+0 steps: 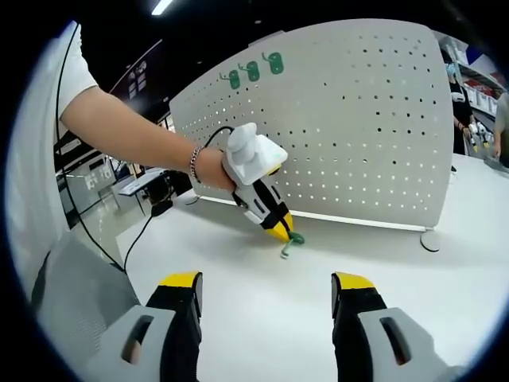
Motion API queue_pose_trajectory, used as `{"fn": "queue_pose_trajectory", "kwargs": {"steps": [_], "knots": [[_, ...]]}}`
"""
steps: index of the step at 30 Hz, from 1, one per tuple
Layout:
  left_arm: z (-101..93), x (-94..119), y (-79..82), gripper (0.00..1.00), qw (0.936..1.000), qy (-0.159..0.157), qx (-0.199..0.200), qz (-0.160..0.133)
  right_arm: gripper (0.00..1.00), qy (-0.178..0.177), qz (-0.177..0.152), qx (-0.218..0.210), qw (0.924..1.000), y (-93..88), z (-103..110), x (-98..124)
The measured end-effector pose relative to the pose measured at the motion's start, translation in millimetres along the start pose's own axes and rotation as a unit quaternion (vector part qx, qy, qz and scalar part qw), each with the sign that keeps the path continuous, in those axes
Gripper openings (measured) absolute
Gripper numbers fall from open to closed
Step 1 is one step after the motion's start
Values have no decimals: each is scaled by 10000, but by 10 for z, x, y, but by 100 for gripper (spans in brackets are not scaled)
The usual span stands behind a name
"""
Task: Insert the hook assembly into the mounting plate slot until the hook locks in place.
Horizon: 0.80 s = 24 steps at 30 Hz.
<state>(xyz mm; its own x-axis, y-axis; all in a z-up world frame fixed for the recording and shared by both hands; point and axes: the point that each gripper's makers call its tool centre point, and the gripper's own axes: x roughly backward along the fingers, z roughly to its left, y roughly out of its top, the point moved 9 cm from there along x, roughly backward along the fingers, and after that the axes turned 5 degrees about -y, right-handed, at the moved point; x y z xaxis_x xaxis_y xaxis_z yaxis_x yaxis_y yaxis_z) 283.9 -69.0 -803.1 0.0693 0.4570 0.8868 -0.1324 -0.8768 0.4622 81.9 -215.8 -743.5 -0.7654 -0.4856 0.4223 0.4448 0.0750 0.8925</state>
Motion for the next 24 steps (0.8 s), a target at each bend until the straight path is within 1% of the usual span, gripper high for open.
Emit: {"fn": "queue_pose_trajectory", "kwargs": {"steps": [9, 10, 11, 12, 13, 15, 16, 17, 19, 20, 21, 22, 24], "knots": [[-6, 6, -6, 3, 10000, 18, 12, -51, 63, 7, 26, 18, 10000, -3, 0, -8], [-5, 9, -18, 3, 9999, 45, 111, -122, 63, 5, 26, 12, 10000, -5, -3, -7], [1, 16, -37, 3, 9992, 141, 242, -284, 63, 0, 22, 8, 10000, -4, -5, -6], [-17, 16, -38, 3, 9985, 84, 263, -471, 63, -10, 8, -1, 10000, -1, -10, -3], [-33, 39, -58, 3, 9979, 103, 286, -571, 63, -16, 0, -16, 10000, 0, -14, 0], [-44, 62, -85, 2, 9978, 209, 208, -591, 63, -24, -15, -28, 10000, 1, -17, 4], [-57, 77, -92, 2, 9974, 225, 196, -661, 63, -20, -14, -34, 10000, 0, -16, 5], [-59, 85, -95, 3, 9968, 239, 227, -727, 63, -18, -13, -34, 10000, 0, -16, 4], [-69, 117, -100, 3, 9962, 353, 240, -753, 63, -14, -5, -14, 10000, 0, -17, -1], [-81, 137, -85, 3, 9946, 381, 305, -912, 63, -11, -4, -6, 10000, 0, -15, -3], [-93, 146, -74, 3, 9936, 368, 349, -1011, 63, -3, -5, -1, 10000, 1, -13, -4], [-97, 169, -67, 3, 9929, 469, 331, -1041, 63, 0, -12, 10, 10000, 1, -13, -5], [-111, 191, -55, 3, 9920, 498, 349, -1106, 63, -3, -10, 20, 10000, 7, -7, -2]]}}
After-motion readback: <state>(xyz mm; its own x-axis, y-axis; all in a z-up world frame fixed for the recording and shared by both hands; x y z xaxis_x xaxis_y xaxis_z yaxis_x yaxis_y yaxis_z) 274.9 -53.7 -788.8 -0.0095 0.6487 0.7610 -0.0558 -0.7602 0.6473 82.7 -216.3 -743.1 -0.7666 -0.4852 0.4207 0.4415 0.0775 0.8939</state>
